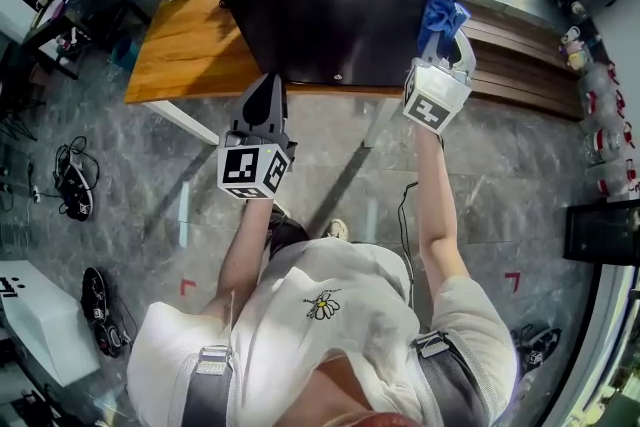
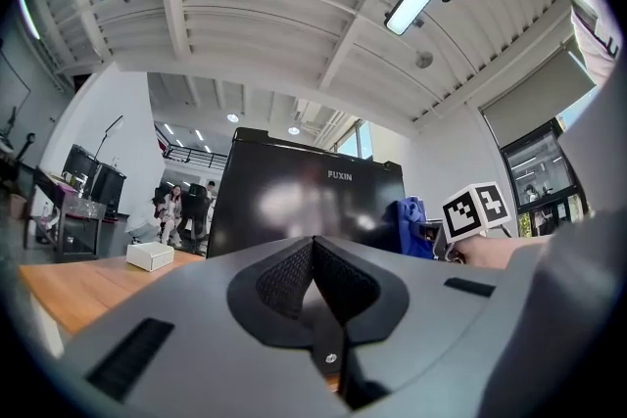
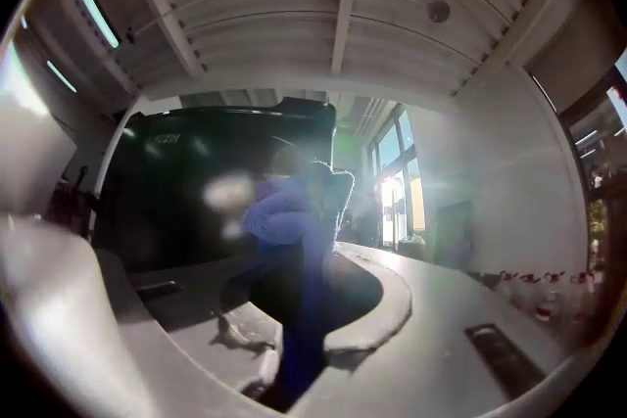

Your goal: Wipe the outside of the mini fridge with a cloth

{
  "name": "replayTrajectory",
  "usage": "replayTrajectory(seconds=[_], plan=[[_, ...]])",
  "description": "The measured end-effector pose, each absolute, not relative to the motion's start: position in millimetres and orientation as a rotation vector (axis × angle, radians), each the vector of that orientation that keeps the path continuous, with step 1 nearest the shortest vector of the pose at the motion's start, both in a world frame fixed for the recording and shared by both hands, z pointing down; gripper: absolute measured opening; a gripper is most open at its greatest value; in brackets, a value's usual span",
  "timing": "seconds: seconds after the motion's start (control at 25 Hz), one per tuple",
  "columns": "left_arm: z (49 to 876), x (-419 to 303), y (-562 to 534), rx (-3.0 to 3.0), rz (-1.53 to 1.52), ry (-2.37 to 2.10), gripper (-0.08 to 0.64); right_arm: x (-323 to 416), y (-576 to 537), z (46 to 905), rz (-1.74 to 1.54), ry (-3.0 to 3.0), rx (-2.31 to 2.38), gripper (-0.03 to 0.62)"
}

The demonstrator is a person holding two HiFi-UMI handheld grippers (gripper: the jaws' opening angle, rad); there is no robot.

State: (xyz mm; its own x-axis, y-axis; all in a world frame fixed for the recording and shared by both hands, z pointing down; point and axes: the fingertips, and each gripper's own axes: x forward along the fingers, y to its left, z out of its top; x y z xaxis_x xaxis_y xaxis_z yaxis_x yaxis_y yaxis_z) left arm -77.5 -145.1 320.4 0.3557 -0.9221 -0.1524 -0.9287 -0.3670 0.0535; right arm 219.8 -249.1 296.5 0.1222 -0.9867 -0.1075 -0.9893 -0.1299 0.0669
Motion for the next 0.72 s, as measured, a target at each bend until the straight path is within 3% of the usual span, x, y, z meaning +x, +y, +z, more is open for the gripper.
replayTrajectory(seconds=[0.72], plan=[[324.3,-85.7,-147.3,-2.549,0.232,1.761,0.005,257.7,-234.3,294.3,0.109,1.908,-2.402,0.061]])
